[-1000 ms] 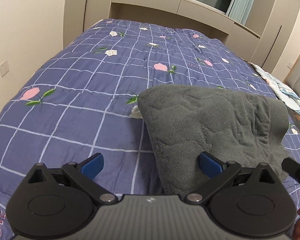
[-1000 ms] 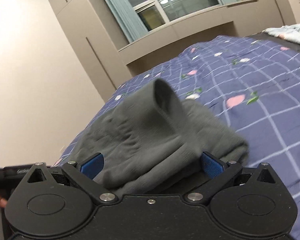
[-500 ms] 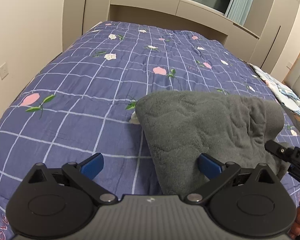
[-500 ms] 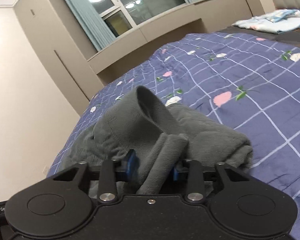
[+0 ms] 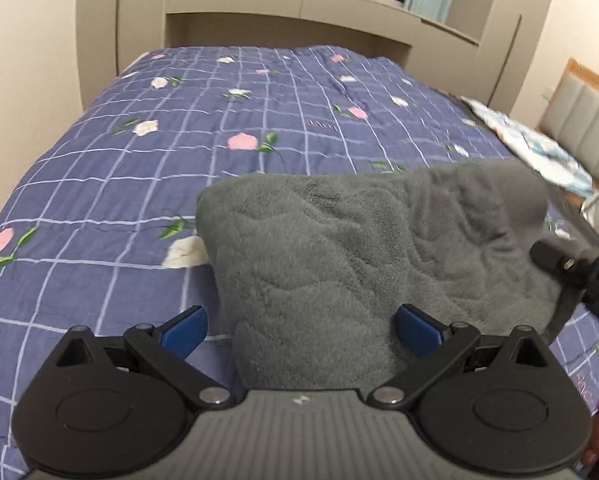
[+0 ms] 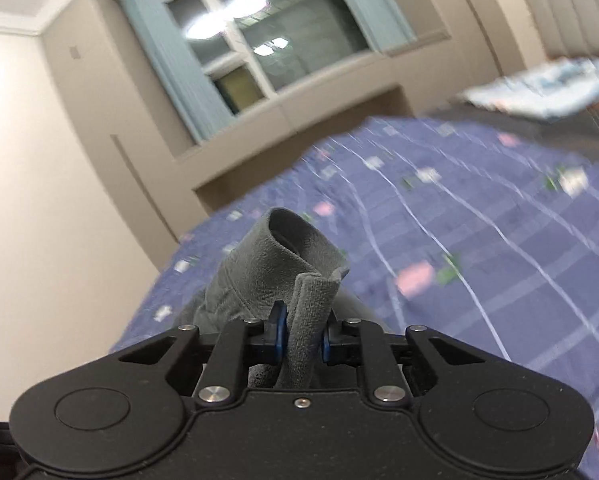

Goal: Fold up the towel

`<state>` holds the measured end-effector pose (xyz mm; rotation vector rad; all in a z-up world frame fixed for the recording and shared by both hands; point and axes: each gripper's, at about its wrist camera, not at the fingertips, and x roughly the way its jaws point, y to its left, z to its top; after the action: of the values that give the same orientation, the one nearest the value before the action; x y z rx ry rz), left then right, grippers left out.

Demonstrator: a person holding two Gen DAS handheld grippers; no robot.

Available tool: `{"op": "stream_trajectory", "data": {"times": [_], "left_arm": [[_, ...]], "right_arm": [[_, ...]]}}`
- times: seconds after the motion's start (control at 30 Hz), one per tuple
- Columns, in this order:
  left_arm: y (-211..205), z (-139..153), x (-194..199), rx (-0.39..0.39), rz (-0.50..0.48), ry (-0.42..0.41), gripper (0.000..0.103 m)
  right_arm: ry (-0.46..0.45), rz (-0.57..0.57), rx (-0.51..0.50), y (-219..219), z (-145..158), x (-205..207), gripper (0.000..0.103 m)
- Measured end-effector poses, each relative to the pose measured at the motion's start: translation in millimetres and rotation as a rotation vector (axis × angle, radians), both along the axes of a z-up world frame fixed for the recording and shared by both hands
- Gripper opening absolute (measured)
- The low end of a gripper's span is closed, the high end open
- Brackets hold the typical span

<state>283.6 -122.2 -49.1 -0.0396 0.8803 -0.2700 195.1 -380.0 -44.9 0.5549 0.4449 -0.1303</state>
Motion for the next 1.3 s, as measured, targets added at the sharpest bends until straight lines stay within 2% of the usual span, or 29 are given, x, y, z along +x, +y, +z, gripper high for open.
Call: {"op": "stream_trajectory", "data": {"times": [0.07, 0.13, 0.27, 0.33, 0.43, 0.47, 0.5, 0.6, 0.73, 0.93, 1.0, 1.1, 1.23, 1.3], "left_arm": [[-6, -1, -1, 0.013, -0.015, 0.009, 0.102], [-10, 0, -3, 0.025, -0.033, 0.005, 0.102], [-13, 5, -6, 0.055, -0.045, -0.014, 0.102], [-13, 9, -6, 0.059, -0.047, -0.023, 0.102], [-11, 17, -5, 0.055, -0.049, -0.042, 0.102], [-10, 20, -4, 0.053, -0.046, -0.051, 0.102], [-8, 23, -3, 0.053, -0.042, -0.062, 0.102], [-4, 30, 4, 0.059, -0.014, -0.095, 0.102], [6, 33, 22, 0.079, 0.076, -0.112, 0.102], [14, 15, 52, 0.096, 0.219, -0.093, 0.102], [11, 3, 54, 0.094, 0.228, -0.077, 0.102], [1, -11, 50, 0.105, 0.228, -0.102, 0.102], [-21, -22, 38, 0.19, 0.195, -0.177, 0.102], [-30, -26, 30, 0.217, 0.179, -0.213, 0.102]], "right_arm": [[0.046, -0.016, 0.013, -3, -17, 1, 0.019], [0.05, -0.018, 0.019, -3, -29, -3, 0.02], [0.038, -0.002, -0.013, 3, -25, -4, 0.025], [0.044, 0.014, -0.064, 7, -20, -5, 0.034], [0.05, 0.018, -0.152, 12, -13, -7, 0.065], [0.046, 0.01, -0.184, 13, -9, -11, 0.082], [0.04, -0.001, -0.208, 14, -6, -13, 0.091], [0.021, -0.049, -0.302, 16, 5, -12, 0.102], [0.004, -0.063, -0.398, 20, 20, 15, 0.103], [0.036, 0.018, -0.523, 44, 22, 79, 0.103], [0.072, 0.04, -0.594, 49, 11, 95, 0.103], [0.123, 0.055, -0.672, 47, -9, 107, 0.103], [0.153, 0.06, -0.692, 36, -33, 103, 0.102], [0.148, 0.049, -0.663, 29, -43, 95, 0.102]]}}
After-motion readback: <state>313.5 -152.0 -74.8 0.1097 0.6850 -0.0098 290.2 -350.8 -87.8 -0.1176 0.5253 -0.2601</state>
